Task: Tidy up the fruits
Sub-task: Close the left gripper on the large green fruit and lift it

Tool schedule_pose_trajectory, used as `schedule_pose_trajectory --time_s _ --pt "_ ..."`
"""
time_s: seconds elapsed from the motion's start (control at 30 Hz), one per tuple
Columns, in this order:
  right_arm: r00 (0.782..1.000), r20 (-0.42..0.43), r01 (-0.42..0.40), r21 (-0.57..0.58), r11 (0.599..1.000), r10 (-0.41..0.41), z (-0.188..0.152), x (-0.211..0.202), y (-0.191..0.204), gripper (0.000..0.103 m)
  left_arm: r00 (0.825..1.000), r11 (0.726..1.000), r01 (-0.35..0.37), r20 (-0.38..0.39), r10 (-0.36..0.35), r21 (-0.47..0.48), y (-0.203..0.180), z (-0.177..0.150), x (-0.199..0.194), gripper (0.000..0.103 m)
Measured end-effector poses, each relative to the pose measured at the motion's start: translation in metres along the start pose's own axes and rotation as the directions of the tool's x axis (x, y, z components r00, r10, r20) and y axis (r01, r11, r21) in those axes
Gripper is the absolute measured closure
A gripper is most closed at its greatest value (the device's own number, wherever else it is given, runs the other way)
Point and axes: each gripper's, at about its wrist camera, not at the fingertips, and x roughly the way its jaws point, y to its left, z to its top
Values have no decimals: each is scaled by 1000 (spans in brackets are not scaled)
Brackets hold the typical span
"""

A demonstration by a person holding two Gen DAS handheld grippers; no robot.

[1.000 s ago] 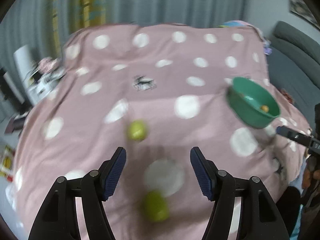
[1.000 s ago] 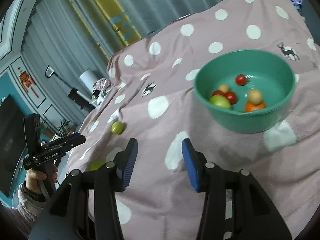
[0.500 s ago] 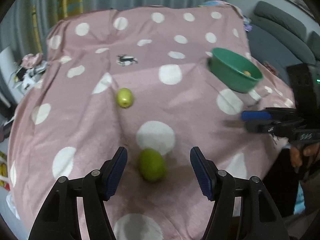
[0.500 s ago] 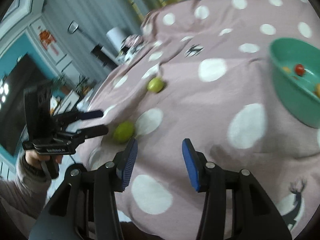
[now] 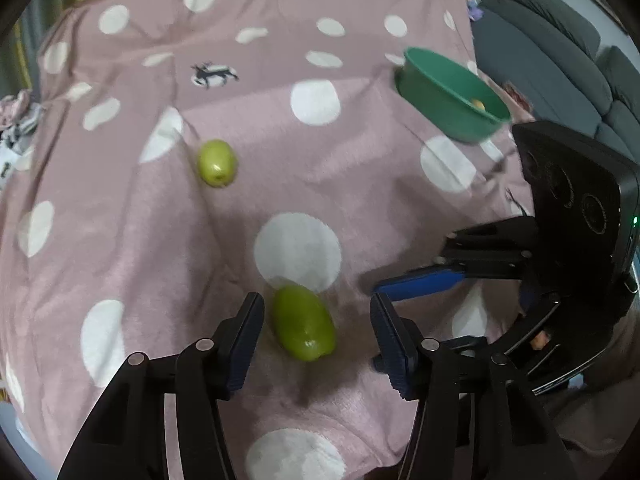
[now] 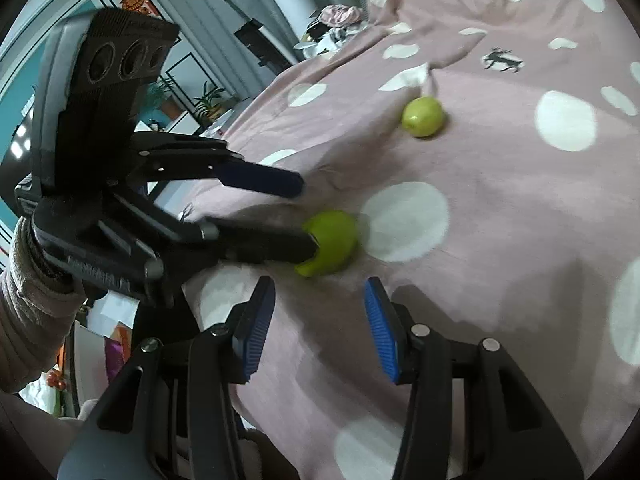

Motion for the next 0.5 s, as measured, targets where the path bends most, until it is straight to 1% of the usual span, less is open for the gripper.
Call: schedule_pose_trajectory --time_s 0.13,0.2,0.23,0.27,0.33,0.4,0.5 --pt "1000 -14 -4 8 1000 4 4 13 2 49 998 999 -22 -51 25 43 -3 0 9 47" --pt "1000 -19 12 5 1000 -12 6 19 3 49 997 998 -29 -70 33 50 -1 1 13 48" --pt "1000 -23 16 4 1000 -16 6 22 3 49 996 998 -30 -78 34 52 0 2 15 50" --pt "1000 -23 19 5 1000 -19 7 25 2 49 996 998 -21 -89 26 54 0 2 17 56" --pt "999 -27 23 14 1000 -22 9 30 -1 51 993 999 -10 -118 15 50 2 4 22 60" --pt "999 -24 34 -2 999 -34 12 33 0 51 990 999 -3 -139 9 42 6 6 25 60" --pt "999 -30 35 -34 999 -36 16 38 3 52 987 1000 14 -162 -11 15 12 7 26 65"
